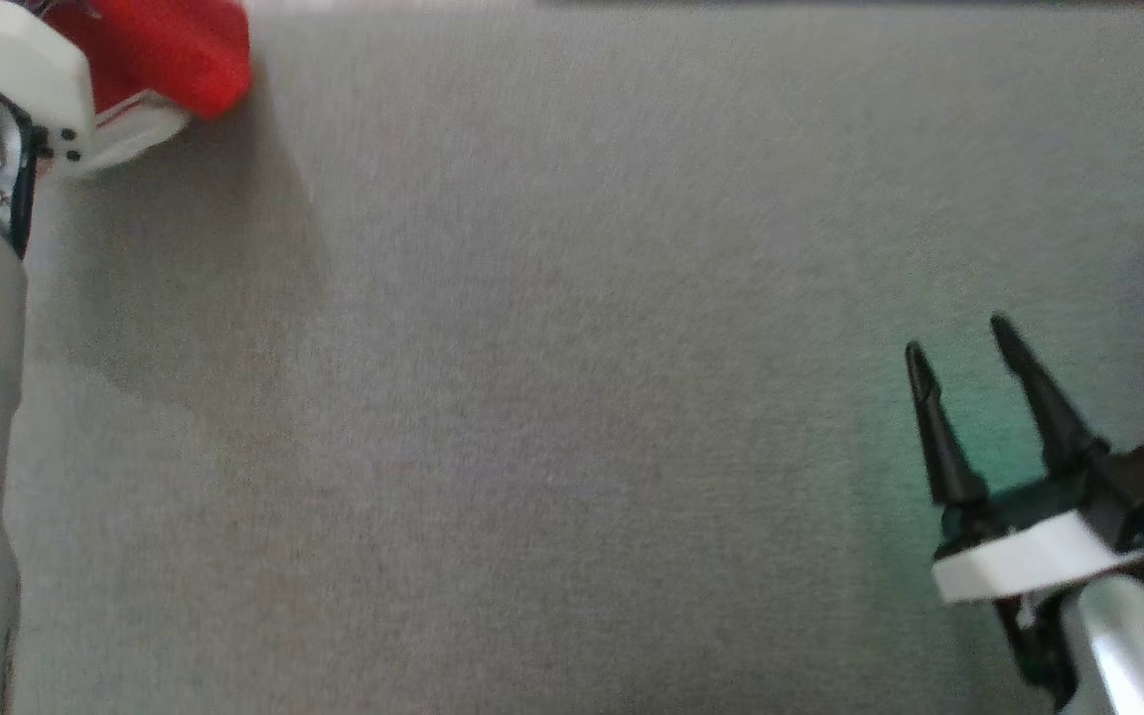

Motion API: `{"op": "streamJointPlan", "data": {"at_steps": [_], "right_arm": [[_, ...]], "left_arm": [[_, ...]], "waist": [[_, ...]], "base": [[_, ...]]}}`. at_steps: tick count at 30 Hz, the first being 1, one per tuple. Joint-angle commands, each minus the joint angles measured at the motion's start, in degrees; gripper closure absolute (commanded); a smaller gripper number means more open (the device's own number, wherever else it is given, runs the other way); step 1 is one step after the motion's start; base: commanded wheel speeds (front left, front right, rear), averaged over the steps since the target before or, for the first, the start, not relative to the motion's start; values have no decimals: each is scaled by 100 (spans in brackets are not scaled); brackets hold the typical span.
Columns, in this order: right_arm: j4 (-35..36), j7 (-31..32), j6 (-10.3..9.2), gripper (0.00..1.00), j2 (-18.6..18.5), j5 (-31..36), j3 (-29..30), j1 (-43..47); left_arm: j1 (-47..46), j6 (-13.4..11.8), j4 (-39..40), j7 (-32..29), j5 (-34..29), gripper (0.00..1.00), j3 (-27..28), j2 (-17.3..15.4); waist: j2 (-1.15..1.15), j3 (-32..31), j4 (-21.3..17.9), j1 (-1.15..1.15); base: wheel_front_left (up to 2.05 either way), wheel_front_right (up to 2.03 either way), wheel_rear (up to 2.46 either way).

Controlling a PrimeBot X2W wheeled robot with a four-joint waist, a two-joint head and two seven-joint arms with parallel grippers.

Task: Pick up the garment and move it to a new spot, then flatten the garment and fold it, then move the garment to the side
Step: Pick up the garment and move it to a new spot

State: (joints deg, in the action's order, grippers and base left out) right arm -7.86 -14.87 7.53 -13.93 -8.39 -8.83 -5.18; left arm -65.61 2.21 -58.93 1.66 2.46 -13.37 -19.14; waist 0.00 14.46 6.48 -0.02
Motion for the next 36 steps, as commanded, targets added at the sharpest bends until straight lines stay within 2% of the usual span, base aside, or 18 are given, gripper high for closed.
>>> {"op": "streamJointPlan", "data": {"at_steps": [1, 4, 10, 18, 20, 22, 25, 27, 30, 31, 32, 33, 36], "right_arm": [[144, -13, -4, 0, 8, 15, -74, 56], [102, -13, -4, 0, 178, 12, -90, 290], [134, -13, -4, 0, 348, 13, -81, 529], [186, -13, -4, 0, 391, -41, -22, 691], [214, -13, -4, 0, 406, -54, -17, 666], [222, -13, -4, 0, 427, -81, -15, 634], [200, -13, -4, 0, 443, -90, -38, 554], [193, -13, -4, 0, 465, -104, -73, 479], [171, -13, -4, 0, 470, -120, -111, 410], [165, -13, -4, 0, 478, -126, -99, 398], [165, -13, -4, 0, 478, -126, -99, 398], [152, -13, -4, 0, 488, -131, -86, 397], [87, -13, -4, 0, 515, -124, -70, 433]], "left_arm": [[-311, 29, 271, 63, -30, 100, 54, -338], [-269, 190, 624, 48, -59, 100, -103, -315], [14, 406, 1858, -139, 46, 100, -402, -195], [1372, 477, 3451, -914, 394, 100, -921, 135], [1842, 396, 3658, -1009, 394, 100, -1078, 244], [2391, 256, 3680, -1009, 392, 100, -1260, 422], [3195, 39, 3430, -729, 463, 100, -1535, 859], [3607, -53, 3147, -298, 508, 100, -1723, 1184], [4011, -78, 2659, 376, 628, 100, -2021, 1497], [4089, -83, 2508, 556, 682, 78, -2129, 1554], [4089, -83, 2508, 556, 682, 78, -2129, 1554], [4148, -119, 2392, 739, 755, 0, -2213, 1590], [4273, -234, 2350, 1106, 1067, 0, -2581, 1621]], "waist": [[0, -906, -428, 2], [0, -1433, -678, 2], [0, -1883, -1228, 2], [0, -1921, -1796, 2], [0, -1817, -1912, 2], [0, -1700, -2024, 2], [0, -1461, -2189, 2], [0, -1335, -2276, 2], [0, -1190, -2336, 2], [0, -1170, -2330, 2], [0, -1170, -2330, 2], [0, -1165, -2315, 2], [0, -1229, -2207, 2]], "base": [[0, 0, 0], [0, 0, 0], [0, 0, 0], [0, 0, 0], [0, 0, 0], [0, 0, 0], [0, 0, 0], [0, 0, 0], [0, 0, 0], [0, 0, 0], [0, 0, 0], [0, 0, 0], [0, 0, 0]]}}
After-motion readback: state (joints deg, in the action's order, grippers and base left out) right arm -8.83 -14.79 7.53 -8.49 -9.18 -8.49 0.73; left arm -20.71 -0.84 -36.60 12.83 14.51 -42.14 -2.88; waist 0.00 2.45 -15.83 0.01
